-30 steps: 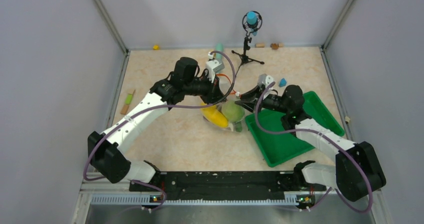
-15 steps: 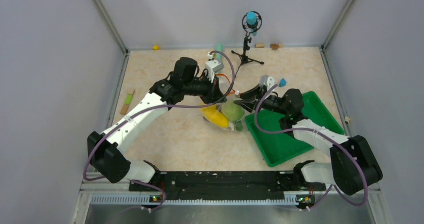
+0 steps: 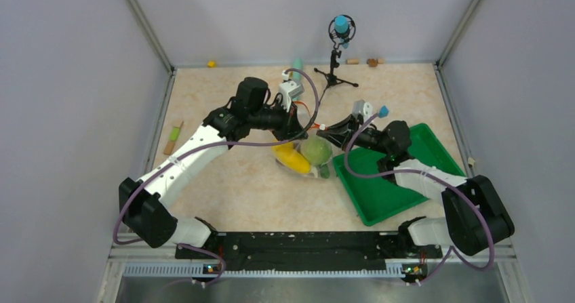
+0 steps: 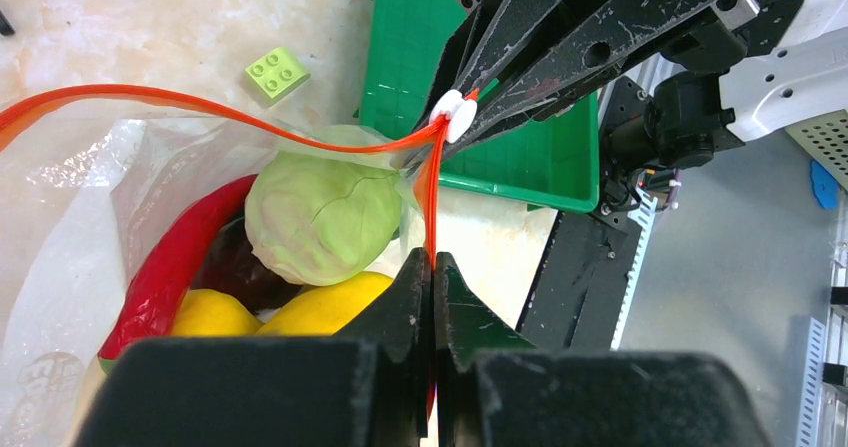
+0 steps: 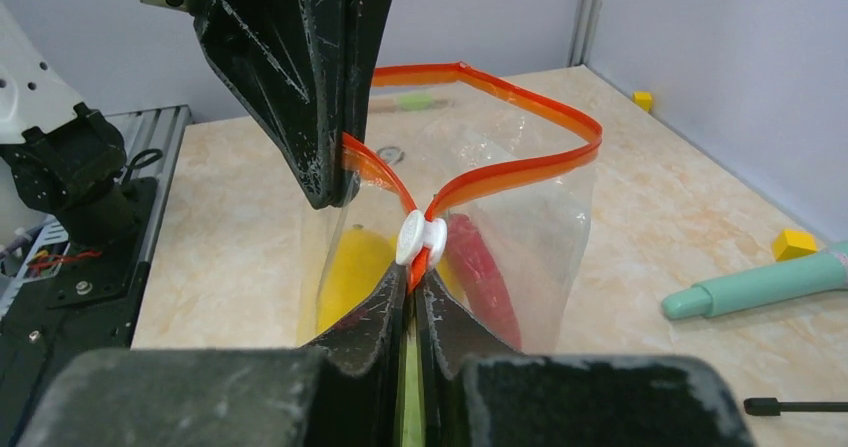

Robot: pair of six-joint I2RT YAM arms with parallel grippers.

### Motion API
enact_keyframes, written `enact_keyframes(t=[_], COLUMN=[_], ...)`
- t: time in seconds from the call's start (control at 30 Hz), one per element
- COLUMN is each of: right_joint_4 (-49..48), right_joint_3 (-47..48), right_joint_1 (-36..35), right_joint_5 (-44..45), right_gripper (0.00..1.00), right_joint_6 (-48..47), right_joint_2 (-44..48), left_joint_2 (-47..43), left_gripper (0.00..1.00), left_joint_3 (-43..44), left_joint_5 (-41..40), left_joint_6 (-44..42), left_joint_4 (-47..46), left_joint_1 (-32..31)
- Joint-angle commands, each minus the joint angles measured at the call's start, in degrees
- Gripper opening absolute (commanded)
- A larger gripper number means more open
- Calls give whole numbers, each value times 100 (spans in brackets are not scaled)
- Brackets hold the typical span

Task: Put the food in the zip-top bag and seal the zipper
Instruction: Adjust the zipper food storage bag at the center of the board.

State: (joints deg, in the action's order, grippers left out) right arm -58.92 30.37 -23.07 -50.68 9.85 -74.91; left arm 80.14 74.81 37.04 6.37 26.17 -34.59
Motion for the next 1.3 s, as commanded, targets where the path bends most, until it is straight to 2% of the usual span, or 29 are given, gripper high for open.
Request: enact_keyframes(t=[0.0, 0.07, 0.1, 0.13, 0.17, 0.2, 0.23, 0.3, 0.47, 0.7, 0.87, 1.03, 1.27], right_joint_4=[-447, -402, -296, -127, 68, 363, 709, 1576, 2460, 3556, 3578, 3404, 3150], right_joint_3=[109, 146, 199, 282, 373, 535, 670, 898, 1113, 1582, 1673, 1623, 1635], right_joint_1=[48, 48, 43, 45, 46, 48, 44, 43, 45, 47, 55, 64, 61], right_joint_5=[-129, -168, -257, -368, -543, -750, -948, -1317, -1838, -1802, -1467, -1233, -1228], right_gripper=[0, 0, 0, 0, 0, 0, 0, 0, 0, 0, 0, 0, 0], right_joint_6=[90, 104, 95, 82, 40, -40, -172, -599, -1410, -1758, -1518, -1321, -1029], right_joint_2=[12, 69, 89, 110, 121, 119, 119, 116, 213, 163, 180, 197, 170], left_joint_2=[-106, -93, -87, -85, -86, -86, -78, -32, 129, 734, 960, 1127, 1338], left_gripper=[0, 0, 9, 29, 58, 74, 87, 96, 97, 97, 91, 74, 73], left_joint_3=[123, 240, 319, 397, 455, 532, 627, 836, 1177, 1876, 2016, 2051, 2037], left_joint_5=[67, -136, -256, -348, -376, -382, -373, -178, 210, 1258, 1310, 1330, 1479], left_joint_6=[-14, -183, -258, -328, -397, -429, -408, -485, -1204, -2297, -2356, -2304, -2377], left_joint_4=[-162, 81, 183, 244, 252, 210, 152, 85, 178, 1158, 1222, 1213, 1278], left_joint_1=[22, 19, 15, 21, 18, 22, 18, 22, 22, 22, 22, 18, 20])
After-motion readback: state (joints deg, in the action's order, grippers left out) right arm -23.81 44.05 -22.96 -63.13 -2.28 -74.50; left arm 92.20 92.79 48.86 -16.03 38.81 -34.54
